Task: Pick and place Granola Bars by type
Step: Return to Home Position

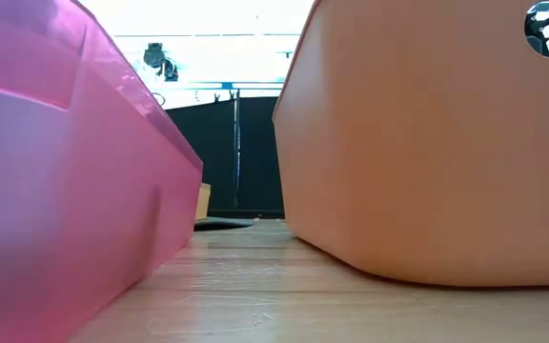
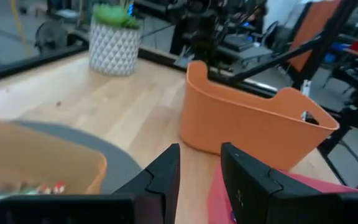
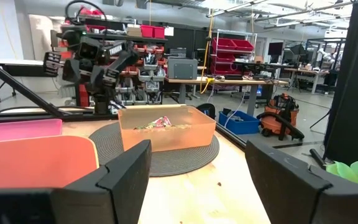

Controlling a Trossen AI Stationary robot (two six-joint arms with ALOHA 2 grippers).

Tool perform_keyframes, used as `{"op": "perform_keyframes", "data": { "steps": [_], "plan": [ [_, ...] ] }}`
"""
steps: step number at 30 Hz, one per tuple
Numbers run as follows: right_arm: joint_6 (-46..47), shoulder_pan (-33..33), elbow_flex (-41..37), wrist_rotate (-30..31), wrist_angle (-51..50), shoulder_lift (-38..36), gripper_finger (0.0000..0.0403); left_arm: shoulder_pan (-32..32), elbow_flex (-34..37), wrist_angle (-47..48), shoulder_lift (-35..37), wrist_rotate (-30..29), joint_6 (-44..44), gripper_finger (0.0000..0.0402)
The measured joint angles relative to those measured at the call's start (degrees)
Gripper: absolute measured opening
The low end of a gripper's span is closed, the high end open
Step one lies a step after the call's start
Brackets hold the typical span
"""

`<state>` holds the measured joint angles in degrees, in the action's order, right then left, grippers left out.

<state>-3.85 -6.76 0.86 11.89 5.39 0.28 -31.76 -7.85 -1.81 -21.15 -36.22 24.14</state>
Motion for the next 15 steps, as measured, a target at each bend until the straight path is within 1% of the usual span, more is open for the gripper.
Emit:
{"op": "perform_keyframes", "data": {
  "steps": [4, 7, 12, 15],
  "plan": [
    [0.0, 0.0, 0.0, 0.0, 0.0, 0.0, 0.0251, 5.3, 2.1, 0.7, 6.6, 6.4, -5.9, 0.012],
    [0.0, 0.0, 0.0, 0.0, 0.0, 0.0, 0.0251, 8.7, 2.7, 2.1, 10.1, 10.9, -9.8, 0.012],
    [0.0, 0.0, 0.0, 0.0, 0.0, 0.0, 0.0251, 13.0, 2.7, 6.3, 14.1, 14.6, -12.8, 0.012],
    [0.0, 0.0, 0.0, 0.0, 0.0, 0.0, 0.0251, 14.8, 2.7, 7.0, 15.7, 18.1, -14.7, 0.012]
  ]
}}
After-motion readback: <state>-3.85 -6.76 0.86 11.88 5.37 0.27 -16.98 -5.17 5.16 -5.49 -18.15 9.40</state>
